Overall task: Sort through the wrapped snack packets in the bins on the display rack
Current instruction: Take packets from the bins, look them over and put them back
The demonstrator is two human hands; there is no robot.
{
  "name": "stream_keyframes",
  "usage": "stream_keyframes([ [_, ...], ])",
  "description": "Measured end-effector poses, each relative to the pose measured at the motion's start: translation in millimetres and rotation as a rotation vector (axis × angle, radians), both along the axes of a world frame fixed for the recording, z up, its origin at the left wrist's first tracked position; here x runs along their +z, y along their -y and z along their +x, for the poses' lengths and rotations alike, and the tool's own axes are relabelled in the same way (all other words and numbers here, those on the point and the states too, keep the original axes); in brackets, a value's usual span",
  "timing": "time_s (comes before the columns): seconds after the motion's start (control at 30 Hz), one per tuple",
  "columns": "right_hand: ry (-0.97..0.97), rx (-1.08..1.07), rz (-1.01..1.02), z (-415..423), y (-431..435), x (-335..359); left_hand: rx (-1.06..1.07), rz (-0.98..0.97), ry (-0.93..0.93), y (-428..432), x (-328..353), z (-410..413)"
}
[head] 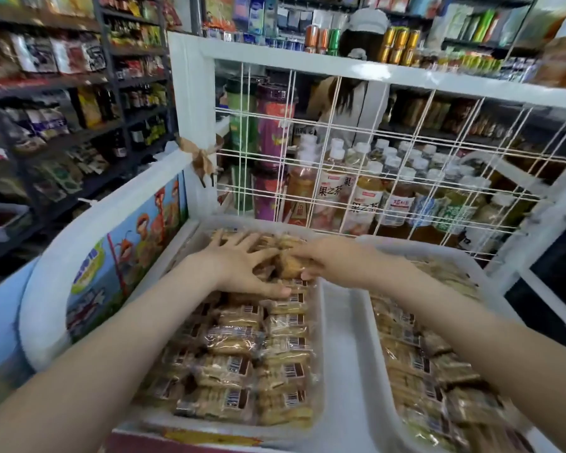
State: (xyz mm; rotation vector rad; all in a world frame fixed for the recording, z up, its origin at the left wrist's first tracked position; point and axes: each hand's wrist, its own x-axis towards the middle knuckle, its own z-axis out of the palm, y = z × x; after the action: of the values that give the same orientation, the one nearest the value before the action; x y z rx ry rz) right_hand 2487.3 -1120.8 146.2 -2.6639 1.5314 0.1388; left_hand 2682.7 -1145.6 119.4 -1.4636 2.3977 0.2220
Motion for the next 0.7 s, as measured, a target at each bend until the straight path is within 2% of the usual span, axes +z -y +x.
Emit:
stream_keyframes([
  [0.1,-0.250,0.011,0.040,4,6,-17,-0.013,-0.024,-0.015,0,-3,0],
  [0.17,-0.297,-0.007,0.067,4,10,-16,-0.008,-0.027,-0.033,-1,-5,1],
  [0.27,-0.173,-0.052,0.070,2,15,-11,0.004,-0.007,-0.075,-4,-4,1],
  [0.43,0.053,-0.082,-0.084,-5,31,-11,0.135,-0.045,-0.321,-6,-1,-8],
  [0.7,0.093,-0.095,-0.169,2,33,-22,0.151,-0.122,-0.277,1,-16,-16],
])
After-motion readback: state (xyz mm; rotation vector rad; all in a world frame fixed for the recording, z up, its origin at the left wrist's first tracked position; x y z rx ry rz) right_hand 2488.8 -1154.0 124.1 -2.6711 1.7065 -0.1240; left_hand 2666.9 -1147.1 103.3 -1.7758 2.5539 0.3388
